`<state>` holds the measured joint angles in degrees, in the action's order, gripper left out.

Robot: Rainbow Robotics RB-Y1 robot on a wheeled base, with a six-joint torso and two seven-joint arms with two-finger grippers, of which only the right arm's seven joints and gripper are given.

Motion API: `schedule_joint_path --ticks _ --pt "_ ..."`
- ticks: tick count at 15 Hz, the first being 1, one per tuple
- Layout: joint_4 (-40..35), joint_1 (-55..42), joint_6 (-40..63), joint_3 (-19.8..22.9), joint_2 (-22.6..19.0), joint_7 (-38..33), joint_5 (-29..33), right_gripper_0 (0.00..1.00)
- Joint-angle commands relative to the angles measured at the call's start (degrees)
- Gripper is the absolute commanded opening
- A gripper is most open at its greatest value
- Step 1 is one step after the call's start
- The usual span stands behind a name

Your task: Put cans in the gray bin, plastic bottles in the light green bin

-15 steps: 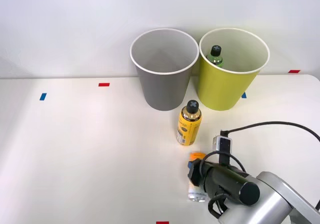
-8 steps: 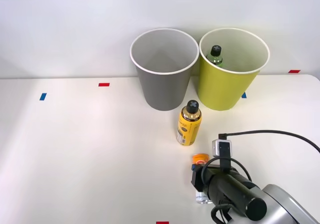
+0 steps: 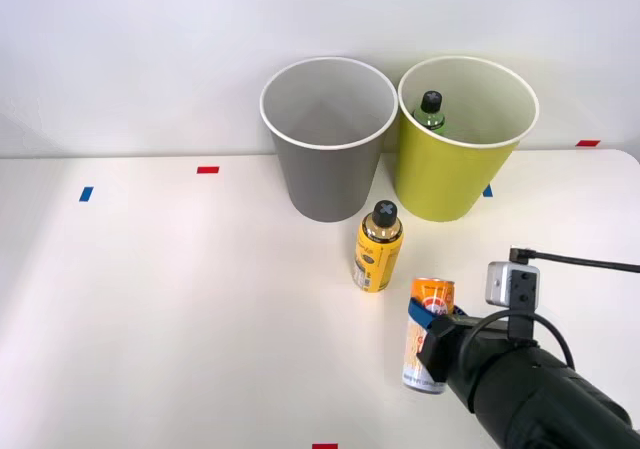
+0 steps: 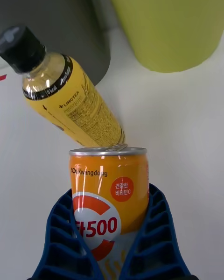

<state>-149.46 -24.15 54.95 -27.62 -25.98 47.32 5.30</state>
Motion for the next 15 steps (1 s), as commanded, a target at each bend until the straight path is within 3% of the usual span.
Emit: schedule_joint_path --ticks 1,8,11,13,15 --pt "-0.5 -1.8 -1.9 4.4 -1.2 0.8 -6.2 0.00" --pt "-0.5 4.3 -16.5 12.2 0.4 0.8 -13.3 0.00" --pt "-0.5 10.3 -28.7 13.7 1.3 1.2 -17.2 0.00" --pt "5.3 17.4 -36.1 12.5 2.3 1.5 -15.8 0.00" --pt "10.8 24.0 -36.4 12.3 4.3 1.5 -13.7 0.00"
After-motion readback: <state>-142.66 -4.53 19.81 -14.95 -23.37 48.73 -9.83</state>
